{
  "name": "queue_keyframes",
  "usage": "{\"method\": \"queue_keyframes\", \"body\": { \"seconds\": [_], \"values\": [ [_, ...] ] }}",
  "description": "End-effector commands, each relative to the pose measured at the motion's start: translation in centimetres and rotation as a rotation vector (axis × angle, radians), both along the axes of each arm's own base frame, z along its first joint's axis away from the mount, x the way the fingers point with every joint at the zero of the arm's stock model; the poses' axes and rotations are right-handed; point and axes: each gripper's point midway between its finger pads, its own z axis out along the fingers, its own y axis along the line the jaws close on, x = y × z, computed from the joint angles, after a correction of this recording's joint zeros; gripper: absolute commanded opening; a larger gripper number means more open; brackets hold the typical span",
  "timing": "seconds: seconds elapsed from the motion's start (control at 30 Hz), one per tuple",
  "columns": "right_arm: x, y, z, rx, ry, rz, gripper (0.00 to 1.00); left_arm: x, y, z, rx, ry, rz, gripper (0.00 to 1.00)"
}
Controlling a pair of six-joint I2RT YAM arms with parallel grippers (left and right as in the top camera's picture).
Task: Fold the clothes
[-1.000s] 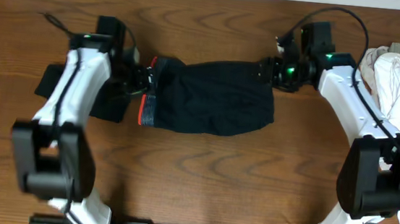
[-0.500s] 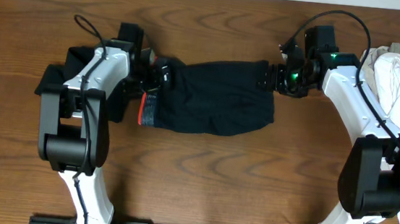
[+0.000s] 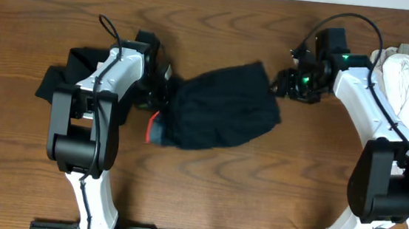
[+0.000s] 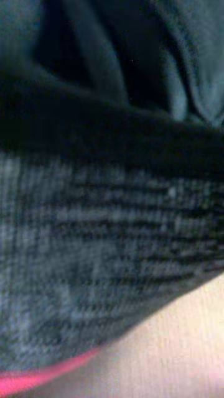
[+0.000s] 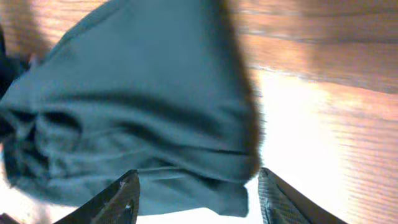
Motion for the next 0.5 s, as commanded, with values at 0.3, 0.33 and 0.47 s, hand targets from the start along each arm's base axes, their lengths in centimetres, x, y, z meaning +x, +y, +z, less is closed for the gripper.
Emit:
{"method": "queue_keyframes", "body": {
  "seconds": [0.3,0.33,0.47],
  "values": [
    [0.0,-3.8,0.2,-0.014,0.023,-0.079,0.57,3.1,2.0,14.9,0.214,-0.357,-0.095,0.06],
    [0.0,-3.9,0.2,-0.014,0.025,-0.082,0.57,3.1,1.0,15.1,0.209,-0.366,-0.117,0.06],
    [0.0,-4.0,0.2,-0.014,0.028,-0.085,0.57,2.2,-3.2,13.8,0.194,-0.348,-0.223,0.06]
  ]
}}
